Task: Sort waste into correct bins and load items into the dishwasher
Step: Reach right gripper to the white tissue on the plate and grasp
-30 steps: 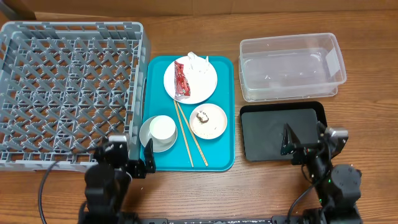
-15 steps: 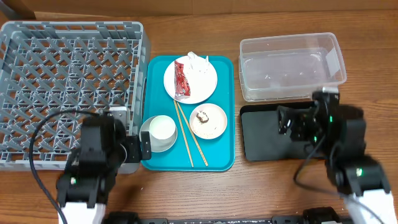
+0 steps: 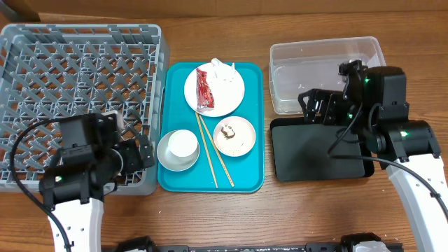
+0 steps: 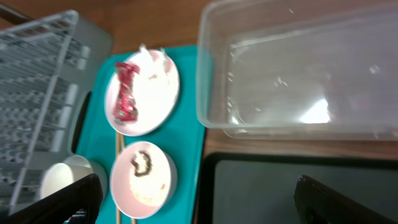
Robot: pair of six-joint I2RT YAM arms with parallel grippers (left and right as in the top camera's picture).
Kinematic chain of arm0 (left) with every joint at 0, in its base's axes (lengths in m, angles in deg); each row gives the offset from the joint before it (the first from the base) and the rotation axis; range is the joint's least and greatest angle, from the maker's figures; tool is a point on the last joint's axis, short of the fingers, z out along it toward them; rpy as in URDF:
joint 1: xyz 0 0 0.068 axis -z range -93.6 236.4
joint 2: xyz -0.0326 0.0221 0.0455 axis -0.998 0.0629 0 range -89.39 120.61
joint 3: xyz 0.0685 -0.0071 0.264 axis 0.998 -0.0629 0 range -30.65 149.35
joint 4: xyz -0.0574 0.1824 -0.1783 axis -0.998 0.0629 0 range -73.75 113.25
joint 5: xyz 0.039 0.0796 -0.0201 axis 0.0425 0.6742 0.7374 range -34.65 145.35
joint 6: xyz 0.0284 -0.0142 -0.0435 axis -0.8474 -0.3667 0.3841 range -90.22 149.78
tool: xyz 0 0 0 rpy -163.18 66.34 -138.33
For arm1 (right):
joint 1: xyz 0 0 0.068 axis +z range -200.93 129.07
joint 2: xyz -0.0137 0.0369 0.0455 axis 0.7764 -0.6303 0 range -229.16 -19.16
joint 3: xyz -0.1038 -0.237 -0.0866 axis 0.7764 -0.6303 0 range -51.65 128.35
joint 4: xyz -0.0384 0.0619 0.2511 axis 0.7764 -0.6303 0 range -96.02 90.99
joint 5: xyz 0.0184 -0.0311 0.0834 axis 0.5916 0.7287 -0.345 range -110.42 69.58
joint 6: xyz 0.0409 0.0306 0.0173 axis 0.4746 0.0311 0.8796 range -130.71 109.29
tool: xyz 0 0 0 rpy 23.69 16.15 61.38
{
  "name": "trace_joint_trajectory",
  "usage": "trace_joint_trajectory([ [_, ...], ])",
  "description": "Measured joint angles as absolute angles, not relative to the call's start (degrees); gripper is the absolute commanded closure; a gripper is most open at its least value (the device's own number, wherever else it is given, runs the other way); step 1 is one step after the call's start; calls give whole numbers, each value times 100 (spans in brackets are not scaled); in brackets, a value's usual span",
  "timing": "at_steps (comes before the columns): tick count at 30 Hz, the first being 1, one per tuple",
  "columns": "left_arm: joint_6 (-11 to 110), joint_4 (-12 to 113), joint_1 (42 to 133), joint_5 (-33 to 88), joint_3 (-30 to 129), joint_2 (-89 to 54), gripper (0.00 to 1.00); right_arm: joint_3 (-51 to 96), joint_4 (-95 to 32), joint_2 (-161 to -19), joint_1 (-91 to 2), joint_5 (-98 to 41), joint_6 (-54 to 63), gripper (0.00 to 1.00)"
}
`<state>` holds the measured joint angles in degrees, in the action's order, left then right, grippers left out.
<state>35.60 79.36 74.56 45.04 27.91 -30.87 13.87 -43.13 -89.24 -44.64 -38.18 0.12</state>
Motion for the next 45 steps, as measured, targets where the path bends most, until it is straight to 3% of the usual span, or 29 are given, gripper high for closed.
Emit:
trace_joint_trajectory([
  [9, 3536, 7927, 7211, 4332, 2794, -3085, 0, 2436, -4947, -9523, -3748, -3680, 14, 1],
  [23, 3534, 7908, 7211, 4330, 2800, -3081, 0, 5245, -5094, -12255, -2454, -2607, -288, 0],
  [29, 3534, 7906, 7211, 4332, 2800, -3074, 0, 5454, -4285, -13110, -2327, -2421, -310, 0],
  [37, 3534, 7908, 7211, 4332, 2800, -3074, 0, 5454, -3730, -14080, -2071, -2284, -170, 9],
  [45, 3534, 7906, 7211, 4332, 2800, -3074, 0, 5454, -3358, -14758, -1929, -2179, 154, 12],
])
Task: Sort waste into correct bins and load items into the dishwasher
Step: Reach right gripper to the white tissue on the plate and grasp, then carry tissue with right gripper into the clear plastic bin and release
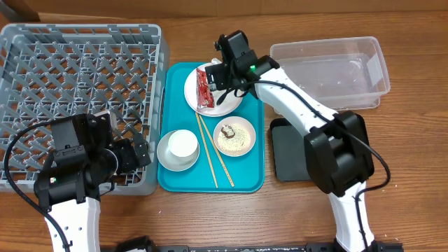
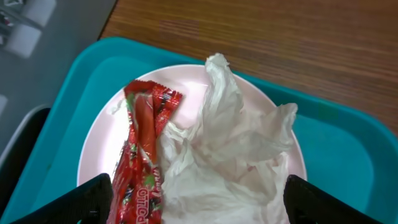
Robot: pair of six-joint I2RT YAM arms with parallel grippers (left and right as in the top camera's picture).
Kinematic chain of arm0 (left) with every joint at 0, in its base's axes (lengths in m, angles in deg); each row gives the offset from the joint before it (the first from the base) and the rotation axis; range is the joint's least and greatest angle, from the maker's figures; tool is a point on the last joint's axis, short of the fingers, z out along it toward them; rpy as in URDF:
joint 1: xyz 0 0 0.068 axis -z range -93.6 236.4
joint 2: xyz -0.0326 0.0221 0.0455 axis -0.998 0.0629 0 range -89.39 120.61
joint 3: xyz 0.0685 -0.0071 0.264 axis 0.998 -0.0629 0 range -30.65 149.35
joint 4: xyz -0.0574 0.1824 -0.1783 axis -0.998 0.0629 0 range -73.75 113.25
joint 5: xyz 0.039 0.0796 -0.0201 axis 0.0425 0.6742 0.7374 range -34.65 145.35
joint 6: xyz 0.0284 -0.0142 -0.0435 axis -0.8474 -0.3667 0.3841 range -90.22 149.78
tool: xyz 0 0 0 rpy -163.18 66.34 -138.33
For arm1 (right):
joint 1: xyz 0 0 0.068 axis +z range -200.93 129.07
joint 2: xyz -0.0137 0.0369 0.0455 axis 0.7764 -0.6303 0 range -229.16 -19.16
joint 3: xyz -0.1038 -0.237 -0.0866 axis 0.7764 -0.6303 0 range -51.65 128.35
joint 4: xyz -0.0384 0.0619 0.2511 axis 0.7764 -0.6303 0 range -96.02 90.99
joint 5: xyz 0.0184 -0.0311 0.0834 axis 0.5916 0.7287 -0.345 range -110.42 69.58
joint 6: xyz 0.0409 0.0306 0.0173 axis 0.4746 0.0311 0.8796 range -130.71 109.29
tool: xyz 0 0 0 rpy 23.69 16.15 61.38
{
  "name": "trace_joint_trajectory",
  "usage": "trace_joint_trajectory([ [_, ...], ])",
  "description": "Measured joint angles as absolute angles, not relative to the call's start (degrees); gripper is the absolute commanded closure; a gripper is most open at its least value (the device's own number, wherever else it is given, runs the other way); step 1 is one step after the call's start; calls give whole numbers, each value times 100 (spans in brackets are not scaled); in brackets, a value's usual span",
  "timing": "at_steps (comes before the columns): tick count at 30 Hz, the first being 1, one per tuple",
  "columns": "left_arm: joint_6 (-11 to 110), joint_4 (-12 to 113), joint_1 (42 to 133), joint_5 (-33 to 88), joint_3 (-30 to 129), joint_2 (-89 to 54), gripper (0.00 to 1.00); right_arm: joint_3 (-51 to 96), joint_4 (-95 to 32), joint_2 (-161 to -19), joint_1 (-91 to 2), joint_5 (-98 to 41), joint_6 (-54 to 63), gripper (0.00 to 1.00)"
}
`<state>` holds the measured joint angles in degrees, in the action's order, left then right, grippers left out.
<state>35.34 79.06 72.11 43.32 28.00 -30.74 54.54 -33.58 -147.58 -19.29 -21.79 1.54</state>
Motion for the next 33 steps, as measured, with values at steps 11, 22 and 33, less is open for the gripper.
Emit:
trace_joint_trajectory([
  [11, 3534, 7906, 7209, 4332, 2800, -3074, 0, 5454, -3142, -15350, -1831, -2113, 353, 25],
  [22, 3534, 7908, 7211, 4332, 2800, -3074, 0, 5459, -3041, -15481, -1826, -2034, 458, 84],
  [33, 3534, 7908, 7211, 4332, 2800, -3076, 0, 5940, -3996, -15330, -2023, -2037, 438, 96],
])
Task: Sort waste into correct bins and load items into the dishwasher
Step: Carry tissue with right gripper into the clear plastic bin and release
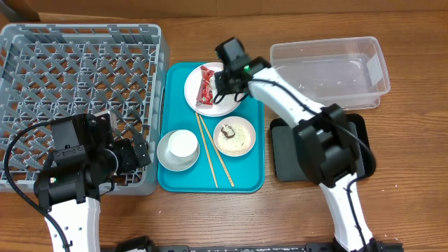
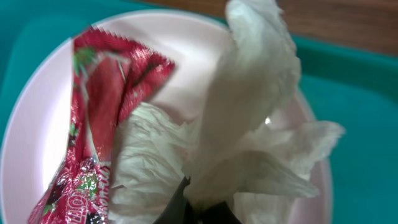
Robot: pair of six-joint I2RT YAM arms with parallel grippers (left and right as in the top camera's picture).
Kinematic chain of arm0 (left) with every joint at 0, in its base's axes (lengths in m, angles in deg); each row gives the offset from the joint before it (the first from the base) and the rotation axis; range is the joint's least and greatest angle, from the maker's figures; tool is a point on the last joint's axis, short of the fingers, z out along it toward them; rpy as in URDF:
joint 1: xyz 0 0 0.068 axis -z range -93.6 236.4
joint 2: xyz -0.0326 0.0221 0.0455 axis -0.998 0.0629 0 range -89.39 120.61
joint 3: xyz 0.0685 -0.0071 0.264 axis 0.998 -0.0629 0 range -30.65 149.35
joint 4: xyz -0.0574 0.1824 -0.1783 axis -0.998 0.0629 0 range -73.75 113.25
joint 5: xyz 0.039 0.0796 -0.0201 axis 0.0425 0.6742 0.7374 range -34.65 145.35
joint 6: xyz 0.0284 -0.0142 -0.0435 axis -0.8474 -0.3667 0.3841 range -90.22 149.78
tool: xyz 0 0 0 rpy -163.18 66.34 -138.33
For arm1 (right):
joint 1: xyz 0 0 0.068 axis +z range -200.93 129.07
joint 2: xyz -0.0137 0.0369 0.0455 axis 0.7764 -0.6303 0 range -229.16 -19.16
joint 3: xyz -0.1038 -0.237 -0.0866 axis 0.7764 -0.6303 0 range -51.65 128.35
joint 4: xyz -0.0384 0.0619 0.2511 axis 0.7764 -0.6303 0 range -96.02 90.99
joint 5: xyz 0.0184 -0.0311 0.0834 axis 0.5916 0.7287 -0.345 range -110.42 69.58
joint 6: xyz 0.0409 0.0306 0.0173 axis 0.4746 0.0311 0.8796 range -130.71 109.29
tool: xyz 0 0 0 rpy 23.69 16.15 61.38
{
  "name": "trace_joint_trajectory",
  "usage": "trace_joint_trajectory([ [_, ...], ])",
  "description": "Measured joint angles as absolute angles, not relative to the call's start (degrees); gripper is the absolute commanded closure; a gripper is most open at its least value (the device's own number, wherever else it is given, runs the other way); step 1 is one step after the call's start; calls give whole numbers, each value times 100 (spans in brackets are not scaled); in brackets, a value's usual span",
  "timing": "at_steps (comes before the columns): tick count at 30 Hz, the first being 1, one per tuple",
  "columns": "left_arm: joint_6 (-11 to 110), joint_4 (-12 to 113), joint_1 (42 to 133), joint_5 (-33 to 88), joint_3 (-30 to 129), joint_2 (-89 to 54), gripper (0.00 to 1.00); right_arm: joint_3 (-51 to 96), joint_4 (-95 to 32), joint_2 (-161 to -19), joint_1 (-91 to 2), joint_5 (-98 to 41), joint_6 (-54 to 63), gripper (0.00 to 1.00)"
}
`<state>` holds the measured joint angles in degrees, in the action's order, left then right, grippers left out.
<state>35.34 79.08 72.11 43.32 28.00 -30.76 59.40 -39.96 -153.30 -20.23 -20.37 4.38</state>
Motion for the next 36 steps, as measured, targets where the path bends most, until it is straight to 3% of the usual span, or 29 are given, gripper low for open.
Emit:
trace_joint_trajectory([
  [15, 3534, 7879, 7211, 4332, 2800, -3074, 0, 6261, -5540, -13418, -3831, -1999, 429, 95],
  [16, 3534, 7879, 7209, 4332, 2802, -3074, 0, 6250, -5629, -13424, -3931, -1999, 431, 90],
  [17, 3534, 7877, 7211, 4332, 2800, -3074, 0, 6230, -5690, -13440, -4010, -1999, 444, 78],
  [18, 3534, 7875, 7209, 4332, 2800, -3074, 0, 6219, -5756, -13462, -4095, -1997, 468, 63],
  [19, 3534, 7873, 7211, 4332, 2800, -3074, 0, 6208, -5784, -13483, -4163, -1999, 464, 36],
  [20, 3534, 7862, 7211, 4332, 2800, -3074, 0, 6202, -5802, -13497, -4198, -2002, 449, 24],
  [23, 3534, 7840, 7211, 4332, 2802, -3074, 0, 6180, -5760, -13505, -4224, -2019, 429, 18],
  [32, 3536, 7838, 7211, 4332, 2800, -3074, 0, 6180, -5314, -13505, -4080, -3619, 385, 20],
  [36, 3534, 7838, 7211, 4332, 2802, -3074, 0, 6176, -5299, -13505, -3656, -3951, -259, 19],
])
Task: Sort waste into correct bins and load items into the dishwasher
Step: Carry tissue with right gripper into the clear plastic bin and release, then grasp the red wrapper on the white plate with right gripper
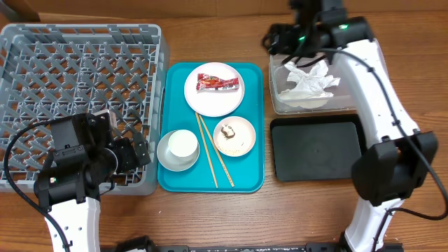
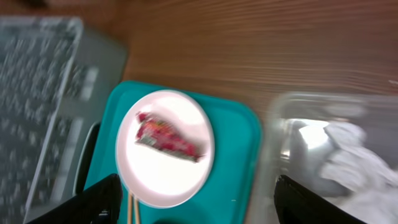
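Observation:
A crumpled white tissue lies in the clear plastic bin. A red snack wrapper lies across the white plate on the teal tray. My right gripper hangs open and empty, high over the gap between tray and bin. My left gripper sits at the near right edge of the grey dish rack; its jaws are not clear from above.
The tray also holds a white cup in a bowl, a small plate with food scraps and a pair of chopsticks. A black bin lies in front of the clear one.
My right gripper was shut on the tissue on the plate. Now the tissue lies in the clear bin and the gripper is open above. The wrapper has turned sideways on the plate.
My right gripper was open over the black bin, with tissue and wrapper on the plate. Then it was open just above the tissue, then shut on it. Now the tissue is in the clear bin. The left arm has stayed by the rack.

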Robot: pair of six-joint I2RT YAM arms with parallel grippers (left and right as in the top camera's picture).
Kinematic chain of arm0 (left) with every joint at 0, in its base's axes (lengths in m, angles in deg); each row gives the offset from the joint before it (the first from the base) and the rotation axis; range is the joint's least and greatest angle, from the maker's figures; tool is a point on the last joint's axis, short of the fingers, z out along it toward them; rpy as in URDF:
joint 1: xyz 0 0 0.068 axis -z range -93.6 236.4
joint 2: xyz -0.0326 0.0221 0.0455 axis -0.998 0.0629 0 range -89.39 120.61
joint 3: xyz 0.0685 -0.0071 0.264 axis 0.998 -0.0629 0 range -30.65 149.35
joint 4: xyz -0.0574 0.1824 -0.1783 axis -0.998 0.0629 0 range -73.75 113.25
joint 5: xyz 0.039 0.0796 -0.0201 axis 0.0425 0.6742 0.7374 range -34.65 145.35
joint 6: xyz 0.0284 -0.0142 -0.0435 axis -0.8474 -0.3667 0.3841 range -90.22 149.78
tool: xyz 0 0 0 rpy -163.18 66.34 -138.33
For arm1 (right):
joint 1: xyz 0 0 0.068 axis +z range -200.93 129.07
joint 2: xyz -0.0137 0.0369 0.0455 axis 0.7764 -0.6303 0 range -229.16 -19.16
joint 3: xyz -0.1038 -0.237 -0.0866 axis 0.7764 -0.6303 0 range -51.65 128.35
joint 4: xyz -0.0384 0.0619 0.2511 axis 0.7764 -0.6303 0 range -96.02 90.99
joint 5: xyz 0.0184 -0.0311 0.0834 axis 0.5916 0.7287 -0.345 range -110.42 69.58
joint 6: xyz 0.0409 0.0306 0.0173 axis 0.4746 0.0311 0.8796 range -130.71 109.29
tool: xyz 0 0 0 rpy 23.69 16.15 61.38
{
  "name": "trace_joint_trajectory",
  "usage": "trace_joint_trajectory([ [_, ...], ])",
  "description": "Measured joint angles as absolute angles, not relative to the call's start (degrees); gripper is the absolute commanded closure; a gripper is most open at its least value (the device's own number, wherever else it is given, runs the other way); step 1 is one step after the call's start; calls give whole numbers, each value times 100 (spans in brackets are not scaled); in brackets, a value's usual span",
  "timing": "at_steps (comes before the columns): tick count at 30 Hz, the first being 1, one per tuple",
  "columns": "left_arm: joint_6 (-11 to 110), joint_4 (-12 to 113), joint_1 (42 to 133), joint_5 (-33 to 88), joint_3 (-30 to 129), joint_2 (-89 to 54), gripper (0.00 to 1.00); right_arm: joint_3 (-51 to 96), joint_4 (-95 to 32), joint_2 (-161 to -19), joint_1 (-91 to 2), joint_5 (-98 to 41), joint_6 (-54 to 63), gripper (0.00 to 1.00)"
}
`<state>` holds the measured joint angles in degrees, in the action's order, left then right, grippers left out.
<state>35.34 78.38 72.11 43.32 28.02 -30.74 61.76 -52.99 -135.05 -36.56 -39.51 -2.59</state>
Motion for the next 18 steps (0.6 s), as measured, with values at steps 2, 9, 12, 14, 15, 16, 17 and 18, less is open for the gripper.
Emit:
trace_joint_trajectory([
  [2, 3534, 7838, 7211, 4332, 2802, -3074, 0, 6134, -5273, -13505, -3313, -3870, -760, 14],
  [9, 3536, 7838, 7211, 4332, 2802, -3074, 0, 6040, -5262, -13789, -2167, -3400, -2624, 11],
  [12, 3536, 7838, 7211, 4332, 2802, -3074, 0, 6034, -5260, -14021, -1984, -3328, -3179, 11],
  [14, 3534, 7838, 7211, 4332, 2800, -3074, 0, 6027, -5258, -14205, -1898, -3285, -3523, 11],
  [15, 3534, 7838, 7211, 4332, 2800, -3074, 0, 6023, -5229, -14294, -1870, -3250, -3654, 11],
  [16, 3534, 7838, 7211, 4332, 2802, -3074, 0, 6016, -5177, -14384, -1846, -3202, -3776, 11],
  [17, 3534, 7840, 7211, 4332, 2800, -3074, 0, 6010, -5100, -14480, -1822, -3151, -3875, 11],
  [18, 3534, 7838, 7209, 4332, 2802, -3074, 0, 6007, -5059, -14543, -1809, -3108, -3931, 11],
])
